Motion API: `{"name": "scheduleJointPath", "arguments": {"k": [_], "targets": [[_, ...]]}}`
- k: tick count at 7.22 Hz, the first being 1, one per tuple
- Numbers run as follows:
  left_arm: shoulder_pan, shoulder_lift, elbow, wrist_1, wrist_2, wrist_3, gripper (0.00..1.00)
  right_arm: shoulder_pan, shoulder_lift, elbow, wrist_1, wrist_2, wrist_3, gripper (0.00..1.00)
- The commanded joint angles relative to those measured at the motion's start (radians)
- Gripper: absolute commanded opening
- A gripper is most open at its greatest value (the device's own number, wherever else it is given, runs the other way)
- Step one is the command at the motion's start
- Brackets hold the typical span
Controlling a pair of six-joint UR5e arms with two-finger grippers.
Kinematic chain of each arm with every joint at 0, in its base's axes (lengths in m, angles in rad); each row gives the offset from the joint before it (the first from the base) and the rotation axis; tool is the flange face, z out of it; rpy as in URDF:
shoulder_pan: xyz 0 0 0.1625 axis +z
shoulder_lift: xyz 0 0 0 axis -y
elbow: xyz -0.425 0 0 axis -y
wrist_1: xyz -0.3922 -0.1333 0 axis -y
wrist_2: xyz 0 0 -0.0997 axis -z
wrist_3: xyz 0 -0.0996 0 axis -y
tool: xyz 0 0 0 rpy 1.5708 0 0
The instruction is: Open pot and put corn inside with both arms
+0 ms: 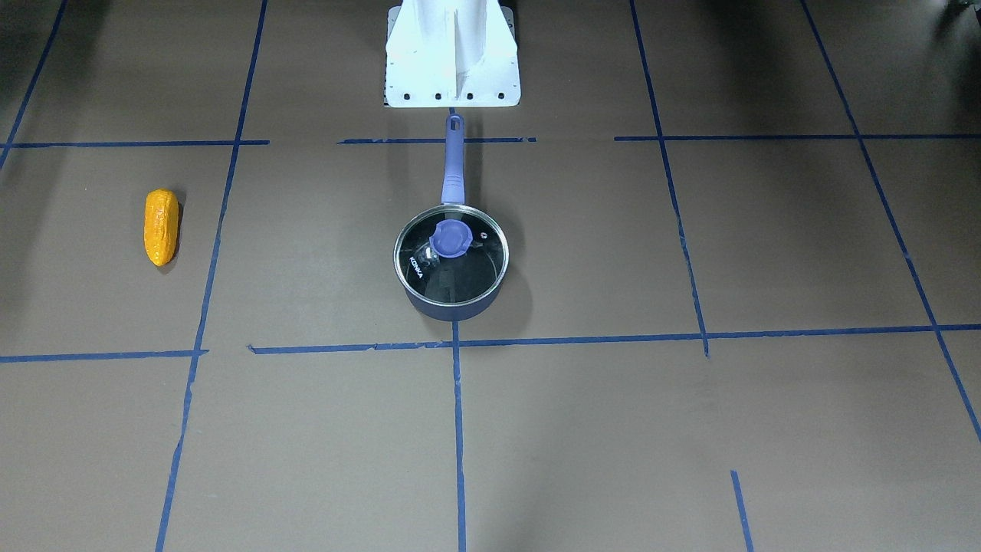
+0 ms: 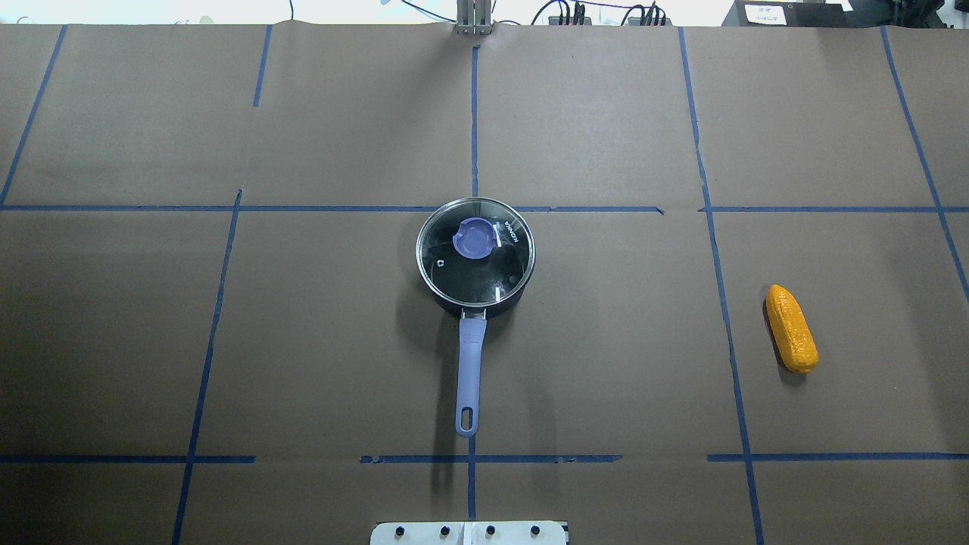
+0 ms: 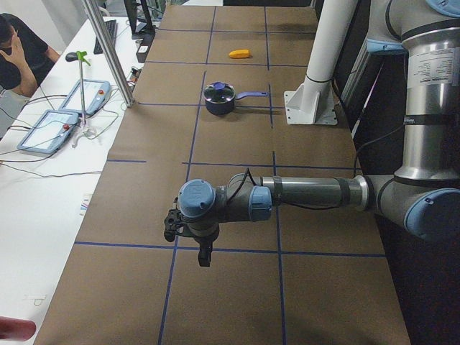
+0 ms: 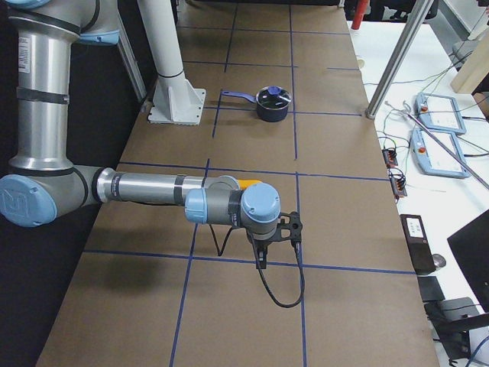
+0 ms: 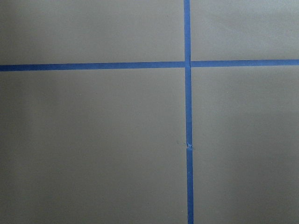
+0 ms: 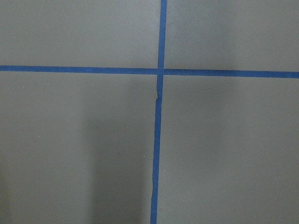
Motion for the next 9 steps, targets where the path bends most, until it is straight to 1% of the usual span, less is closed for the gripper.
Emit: {"name": "scheduleJointPath", "arguments": {"k": [1,6,8,9], "targets": [[0.0,0.0,0.0,0.0,0.0,0.0,1.0,0.0,0.0,0.0,0.0,-0.002,0.002,1.0],[0.0,-0.003,-0.005,0.0,0.0,-0.002,1.0,0.0,0.004,0.003,0.002,-0.003,0.002,1.0],[0.015,-0.003,-0.115,0.001,0.041,-0.043,1.0,0.0,0.009,0.008,0.002,-0.005,0.002,1.0],[0.061,-0.002,-0.18,0.002,0.041,-0.122,1.0,0.0,0.009,0.008,0.002,-0.006,0.002,1.0]]}}
